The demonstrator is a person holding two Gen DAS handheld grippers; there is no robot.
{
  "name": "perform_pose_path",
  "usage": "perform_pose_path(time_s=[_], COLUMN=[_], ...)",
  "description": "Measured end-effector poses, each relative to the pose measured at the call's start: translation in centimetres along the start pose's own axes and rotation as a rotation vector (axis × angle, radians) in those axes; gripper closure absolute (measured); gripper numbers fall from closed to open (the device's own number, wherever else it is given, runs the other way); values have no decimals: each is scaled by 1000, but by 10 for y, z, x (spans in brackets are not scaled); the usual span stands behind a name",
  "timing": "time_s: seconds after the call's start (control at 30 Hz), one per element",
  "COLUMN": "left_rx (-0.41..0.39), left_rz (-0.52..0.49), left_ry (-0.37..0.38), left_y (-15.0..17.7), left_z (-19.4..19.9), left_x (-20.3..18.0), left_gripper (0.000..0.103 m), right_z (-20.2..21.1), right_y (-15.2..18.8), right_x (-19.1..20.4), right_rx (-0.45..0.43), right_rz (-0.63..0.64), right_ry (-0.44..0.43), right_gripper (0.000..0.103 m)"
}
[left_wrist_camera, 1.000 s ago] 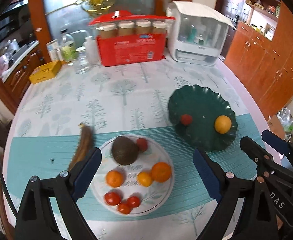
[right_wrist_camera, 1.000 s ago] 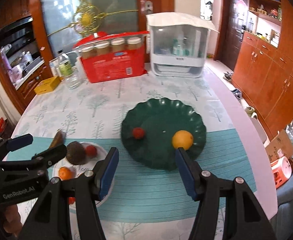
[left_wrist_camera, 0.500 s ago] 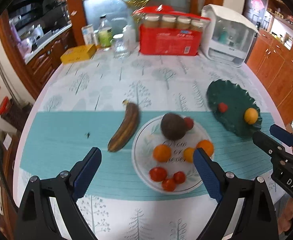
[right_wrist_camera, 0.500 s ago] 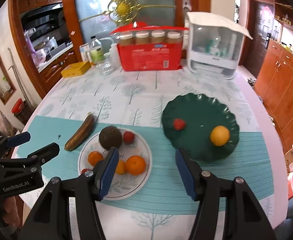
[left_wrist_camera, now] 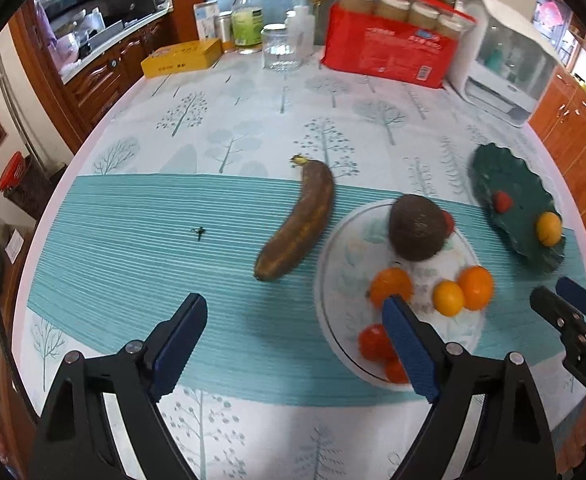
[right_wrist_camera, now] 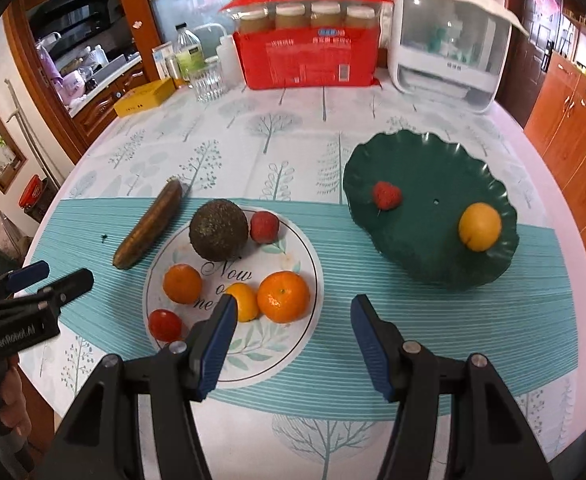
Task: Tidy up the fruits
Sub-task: 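Grasp the brown banana with the left tool while the right tool grasps the orange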
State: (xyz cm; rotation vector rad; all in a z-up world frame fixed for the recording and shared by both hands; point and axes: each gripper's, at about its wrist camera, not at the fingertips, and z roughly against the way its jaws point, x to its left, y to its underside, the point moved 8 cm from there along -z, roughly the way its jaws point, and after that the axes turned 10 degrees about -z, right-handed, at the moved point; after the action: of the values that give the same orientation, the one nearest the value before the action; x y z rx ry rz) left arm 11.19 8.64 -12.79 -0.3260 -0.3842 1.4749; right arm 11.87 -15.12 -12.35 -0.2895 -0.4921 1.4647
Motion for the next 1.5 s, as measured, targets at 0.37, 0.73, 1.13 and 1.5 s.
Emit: perform_pose_path(time_s=[0.37, 0.73, 1.13, 1.5], left_rx=[53, 111, 163, 149], left_rz=[6, -20, -53, -104], left_ry=[13, 58, 121, 80], left_y=[-26, -45, -51, -57], left_z=[-51, -97, -130, -133], left_x=[23, 18, 1, -7], left_gripper=[26, 36, 53, 61], right_z=[-49, -77, -89, -91], right_y=[-1, 6, 5, 3], right_x=[-5, -5, -6, -1], right_rx=[95, 175, 201, 212], right_rz=[-59, -124, -186, -191], right_ry=[12, -18, -57, -88], right_gripper=[44, 44, 47, 59])
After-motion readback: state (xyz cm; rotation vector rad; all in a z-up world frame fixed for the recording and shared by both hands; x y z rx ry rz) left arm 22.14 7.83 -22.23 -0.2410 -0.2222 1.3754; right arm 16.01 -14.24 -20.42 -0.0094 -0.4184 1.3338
